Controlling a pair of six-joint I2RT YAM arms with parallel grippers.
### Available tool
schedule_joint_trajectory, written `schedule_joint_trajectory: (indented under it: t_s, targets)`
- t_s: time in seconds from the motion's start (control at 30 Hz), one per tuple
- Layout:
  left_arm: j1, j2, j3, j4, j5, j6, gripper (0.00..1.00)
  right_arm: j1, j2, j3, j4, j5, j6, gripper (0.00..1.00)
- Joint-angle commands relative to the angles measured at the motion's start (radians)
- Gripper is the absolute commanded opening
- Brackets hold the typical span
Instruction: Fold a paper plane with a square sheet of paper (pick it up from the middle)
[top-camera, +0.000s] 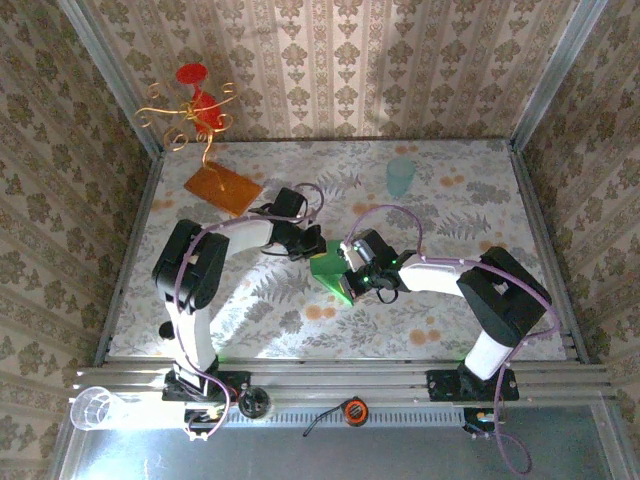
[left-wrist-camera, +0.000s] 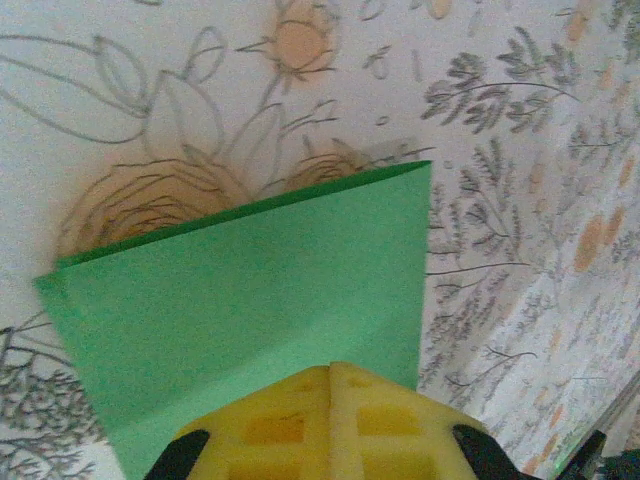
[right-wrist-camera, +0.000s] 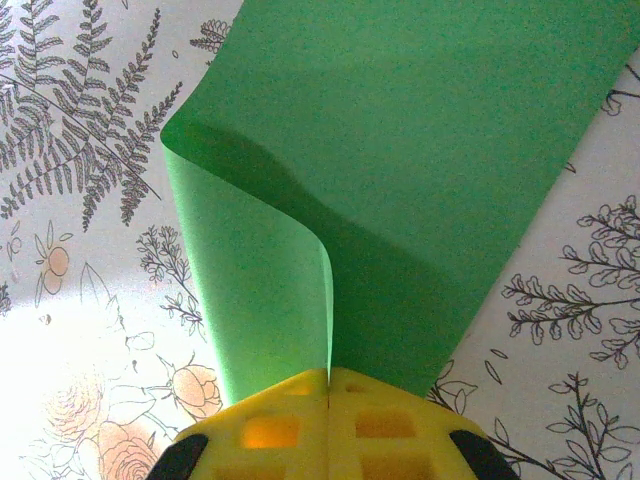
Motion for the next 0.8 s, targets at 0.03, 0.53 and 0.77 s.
schedule_joint_trajectory:
  t_s: [0.03, 0.53, 0.77]
  targets:
    - [-0.014, 0.044, 0.010, -0.049, -0.008, 0.038, 0.00, -0.004, 0.017, 0.026, -0.010, -0.005, 0.016, 0.00]
    - [-0.030, 0.113, 0.023, -0.101, -0.011, 0.101, 0.00, -0.004, 0.006, 0.032, -0.033, 0.047, 0.031, 0.00]
    - [-0.030, 0.122, 0.032, -0.113, -0.021, 0.107, 0.00, -0.004, 0.002, 0.033, -0.049, 0.069, 0.036, 0.00]
